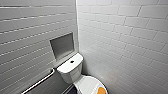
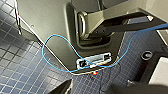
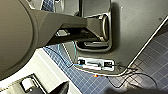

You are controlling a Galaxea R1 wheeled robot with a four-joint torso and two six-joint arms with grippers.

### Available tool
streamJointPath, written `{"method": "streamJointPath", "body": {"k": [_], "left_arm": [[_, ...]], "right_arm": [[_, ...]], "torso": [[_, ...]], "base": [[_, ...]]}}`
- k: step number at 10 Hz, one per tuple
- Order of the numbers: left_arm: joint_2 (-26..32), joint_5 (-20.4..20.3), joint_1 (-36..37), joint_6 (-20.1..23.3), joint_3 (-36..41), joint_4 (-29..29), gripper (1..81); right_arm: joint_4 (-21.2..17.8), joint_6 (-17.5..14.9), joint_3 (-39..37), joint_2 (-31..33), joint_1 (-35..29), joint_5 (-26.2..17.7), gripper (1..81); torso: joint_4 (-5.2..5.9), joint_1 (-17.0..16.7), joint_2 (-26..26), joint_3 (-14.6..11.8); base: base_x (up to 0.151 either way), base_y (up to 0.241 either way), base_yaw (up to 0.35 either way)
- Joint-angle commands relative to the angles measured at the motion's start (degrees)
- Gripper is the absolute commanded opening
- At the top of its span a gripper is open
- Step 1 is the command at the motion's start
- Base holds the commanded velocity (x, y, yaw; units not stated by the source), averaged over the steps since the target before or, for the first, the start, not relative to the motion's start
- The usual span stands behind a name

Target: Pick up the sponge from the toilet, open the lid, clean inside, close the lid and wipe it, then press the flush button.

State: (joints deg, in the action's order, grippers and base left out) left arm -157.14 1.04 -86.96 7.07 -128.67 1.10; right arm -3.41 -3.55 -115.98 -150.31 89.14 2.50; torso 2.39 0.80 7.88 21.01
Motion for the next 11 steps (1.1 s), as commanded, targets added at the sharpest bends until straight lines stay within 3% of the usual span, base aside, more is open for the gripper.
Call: {"method": "streamJointPath", "body": {"k": [1, 4, 5, 8, 11], "left_arm": [[0.94, 3.71, -0.8, 0.22, 1.05, 0.4, 81.1], [0.68, 3.45, -2.39, 0.22, 0.79, 0.4, 81.1], [0.34, 3.45, -2.65, 0.22, 0.79, 0.48, 81.1], [-0.81, 3.71, -2.74, 0.22, -0.62, 0.57, 81.1], [-3.61, 3.97, -3.18, 0.14, -5.08, 0.57, 81.1]], "right_arm": [[-1.68, 1.61, 16.06, 11.32, -4.96, -4.08, 81.1], [-1.95, 4.42, 22.11, 16.49, -9.8, -4.17, 81.1], [-2.04, 5.65, 23.79, 18.08, -11.81, -4.17, 81.1], [-2.21, 8.64, 27.05, 21.69, -17.8, -4.61, 81.1], [-2.3, 11.71, 25.91, 22.13, -23.06, -5.14, 81.1]], "torso": [[0.0, 0.0, 0.0, 0.0], [0.0, 0.0, 0.0, 0.0], [0.0, 3.69, 5.73, 0.0], [0.0, 4.83, 7.54, 5.79], [0.0, 8.48, 13.27, 10.98]], "base": [[0.0, 0.0, 0.0], [0.0, 0.0, 0.0], [0.0, 0.0, 0.0], [0.0, 0.0, 0.0], [0.0, 0.0, 0.0]]}}
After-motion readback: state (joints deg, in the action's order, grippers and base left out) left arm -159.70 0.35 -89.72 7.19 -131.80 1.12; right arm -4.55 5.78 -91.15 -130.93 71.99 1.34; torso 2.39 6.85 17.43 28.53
